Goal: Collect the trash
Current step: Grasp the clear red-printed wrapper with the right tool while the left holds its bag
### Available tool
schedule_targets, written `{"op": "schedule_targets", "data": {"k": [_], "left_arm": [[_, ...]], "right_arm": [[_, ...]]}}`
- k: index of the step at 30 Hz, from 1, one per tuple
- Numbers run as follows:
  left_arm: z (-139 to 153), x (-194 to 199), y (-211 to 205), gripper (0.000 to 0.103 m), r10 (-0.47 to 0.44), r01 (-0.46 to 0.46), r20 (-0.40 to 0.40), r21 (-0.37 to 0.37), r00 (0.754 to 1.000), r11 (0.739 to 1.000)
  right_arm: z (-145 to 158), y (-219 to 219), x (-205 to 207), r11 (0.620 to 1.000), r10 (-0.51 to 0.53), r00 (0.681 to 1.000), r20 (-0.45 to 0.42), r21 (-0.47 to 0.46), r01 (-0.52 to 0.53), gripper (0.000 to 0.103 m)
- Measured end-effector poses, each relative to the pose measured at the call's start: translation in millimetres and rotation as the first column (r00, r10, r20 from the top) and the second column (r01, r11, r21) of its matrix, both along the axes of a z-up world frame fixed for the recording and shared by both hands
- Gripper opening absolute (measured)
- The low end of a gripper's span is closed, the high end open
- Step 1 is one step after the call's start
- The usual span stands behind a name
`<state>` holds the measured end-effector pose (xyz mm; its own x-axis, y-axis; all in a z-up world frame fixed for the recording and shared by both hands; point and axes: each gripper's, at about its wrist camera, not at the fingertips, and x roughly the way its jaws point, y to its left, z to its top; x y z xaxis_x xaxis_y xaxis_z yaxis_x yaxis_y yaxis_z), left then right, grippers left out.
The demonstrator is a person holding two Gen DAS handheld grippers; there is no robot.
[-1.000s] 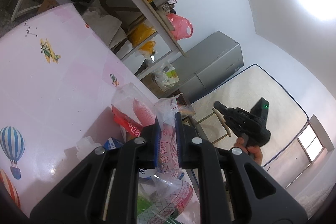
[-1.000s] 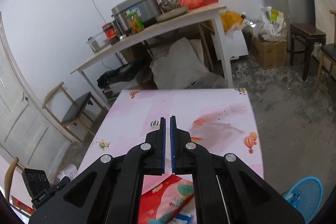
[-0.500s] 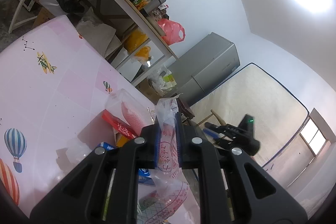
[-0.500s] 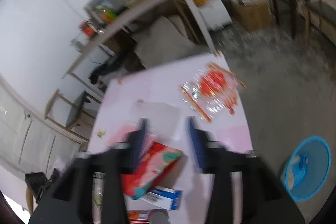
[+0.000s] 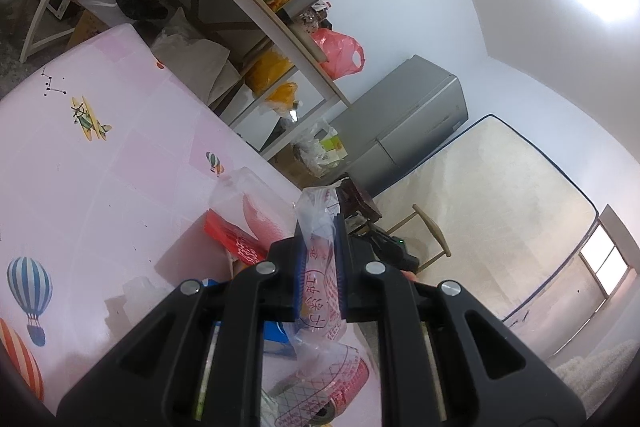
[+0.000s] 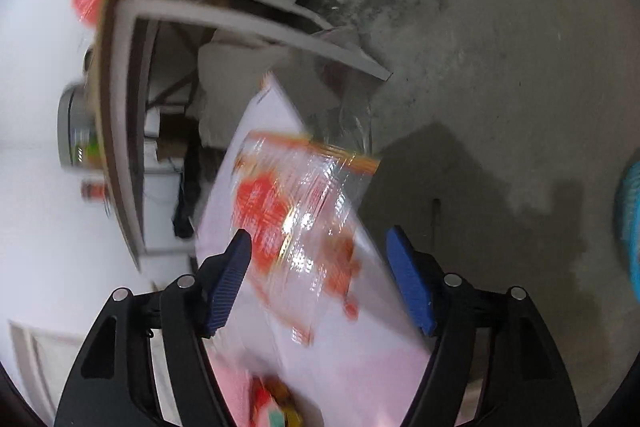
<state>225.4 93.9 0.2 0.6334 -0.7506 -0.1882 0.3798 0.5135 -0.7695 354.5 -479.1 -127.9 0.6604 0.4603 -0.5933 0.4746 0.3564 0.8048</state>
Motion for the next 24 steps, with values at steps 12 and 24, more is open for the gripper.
{"op": "schedule_targets", "data": {"k": [12,24], "left_arm": [[-2.2,8.0,-3.2,0.011,0.005,-0.005,-0.017,0.016,1.000,1.000],[11.8,-0.9,2.6,0.011,0.031,-0.031,0.027,0.015,0.999,0.999]], "right_arm": [[-27.3,0.1,16.7,0.997,-0.039,0.997,0.073,0.066,0.034,0.032],[35.3,-14.7,-21.1,0.994,-0.103,0.973,0.204,-0.017,0.109,0.004]]}}
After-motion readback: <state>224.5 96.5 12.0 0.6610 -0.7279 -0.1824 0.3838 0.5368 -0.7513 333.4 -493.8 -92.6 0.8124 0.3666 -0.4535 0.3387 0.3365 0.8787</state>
